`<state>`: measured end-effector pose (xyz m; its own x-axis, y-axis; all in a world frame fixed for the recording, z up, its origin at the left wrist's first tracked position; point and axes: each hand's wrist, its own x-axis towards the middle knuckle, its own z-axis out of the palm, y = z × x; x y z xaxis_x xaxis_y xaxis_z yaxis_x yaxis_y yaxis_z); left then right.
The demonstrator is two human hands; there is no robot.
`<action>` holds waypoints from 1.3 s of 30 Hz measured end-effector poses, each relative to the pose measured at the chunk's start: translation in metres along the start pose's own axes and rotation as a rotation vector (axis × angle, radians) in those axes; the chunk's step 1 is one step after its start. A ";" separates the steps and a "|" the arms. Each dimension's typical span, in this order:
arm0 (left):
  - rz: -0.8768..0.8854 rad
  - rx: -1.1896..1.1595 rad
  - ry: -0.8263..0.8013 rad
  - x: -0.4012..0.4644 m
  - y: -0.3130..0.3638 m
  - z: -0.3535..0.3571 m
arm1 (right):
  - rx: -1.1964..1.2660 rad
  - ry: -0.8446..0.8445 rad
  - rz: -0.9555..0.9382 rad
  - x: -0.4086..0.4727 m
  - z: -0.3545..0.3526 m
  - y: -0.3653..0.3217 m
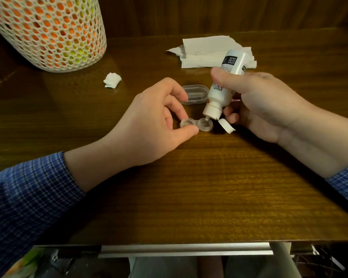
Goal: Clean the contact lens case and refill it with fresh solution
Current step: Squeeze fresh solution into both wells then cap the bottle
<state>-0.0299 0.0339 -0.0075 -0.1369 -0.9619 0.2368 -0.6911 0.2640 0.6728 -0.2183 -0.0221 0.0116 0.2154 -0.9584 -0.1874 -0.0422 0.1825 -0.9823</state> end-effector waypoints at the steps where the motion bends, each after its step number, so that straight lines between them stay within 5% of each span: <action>1: -0.004 -0.003 0.004 0.000 0.000 0.000 | 0.006 0.006 0.008 0.000 0.000 0.000; 9: -0.024 -0.003 0.011 0.000 0.001 0.000 | 0.140 0.056 0.088 0.002 -0.001 -0.005; 39: -0.003 -0.004 0.003 0.001 -0.001 0.001 | -0.004 -0.005 0.000 -0.003 0.001 -0.002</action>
<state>-0.0302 0.0327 -0.0088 -0.1328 -0.9624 0.2370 -0.6890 0.2615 0.6760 -0.2180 -0.0192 0.0141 0.2206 -0.9572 -0.1875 -0.0461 0.1818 -0.9822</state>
